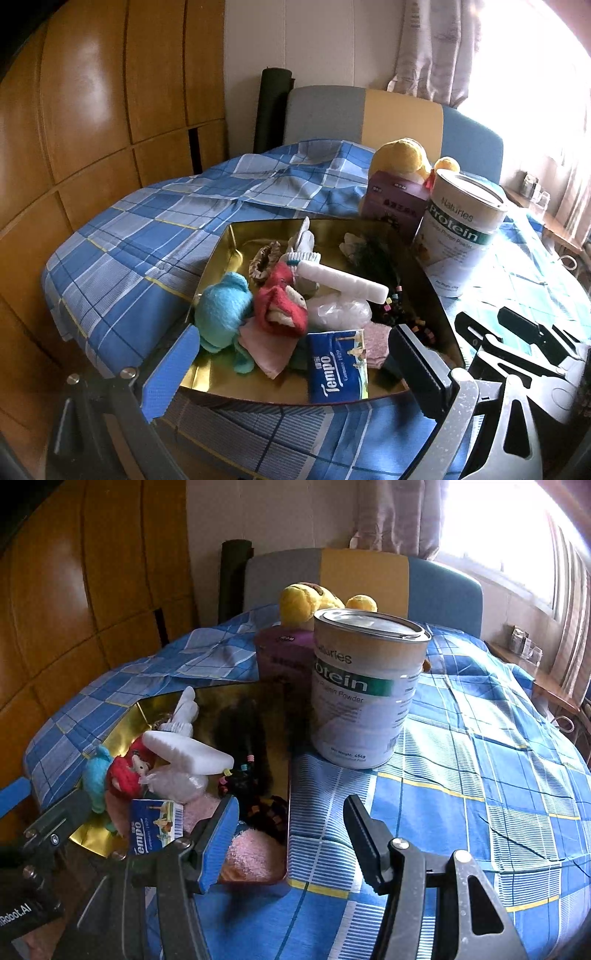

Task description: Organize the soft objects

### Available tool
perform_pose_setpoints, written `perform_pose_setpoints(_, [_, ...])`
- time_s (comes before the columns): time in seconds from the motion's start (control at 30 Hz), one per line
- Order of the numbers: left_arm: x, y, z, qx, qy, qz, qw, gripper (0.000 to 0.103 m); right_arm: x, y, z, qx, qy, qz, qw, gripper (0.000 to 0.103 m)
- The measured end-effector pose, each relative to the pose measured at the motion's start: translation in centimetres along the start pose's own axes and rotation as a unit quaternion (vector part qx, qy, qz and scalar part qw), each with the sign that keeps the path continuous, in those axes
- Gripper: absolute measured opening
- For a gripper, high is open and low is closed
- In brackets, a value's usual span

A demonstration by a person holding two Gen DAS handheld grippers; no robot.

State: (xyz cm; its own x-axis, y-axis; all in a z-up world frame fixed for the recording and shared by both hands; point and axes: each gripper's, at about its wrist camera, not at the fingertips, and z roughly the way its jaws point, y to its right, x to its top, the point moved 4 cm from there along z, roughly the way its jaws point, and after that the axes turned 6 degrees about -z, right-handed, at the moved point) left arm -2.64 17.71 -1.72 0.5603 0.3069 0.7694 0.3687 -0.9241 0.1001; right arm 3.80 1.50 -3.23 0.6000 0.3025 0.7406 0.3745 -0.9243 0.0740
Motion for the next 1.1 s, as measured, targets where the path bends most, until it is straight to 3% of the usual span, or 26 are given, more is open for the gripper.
perform_pose_setpoints(1.1, [-0.18, -0.67, 0.05, 0.006, -0.005, -0.005, 1.0, 0.103, -0.11, -0.01, -0.02, 0.004, -0.001, 0.002, 1.0, 0.06])
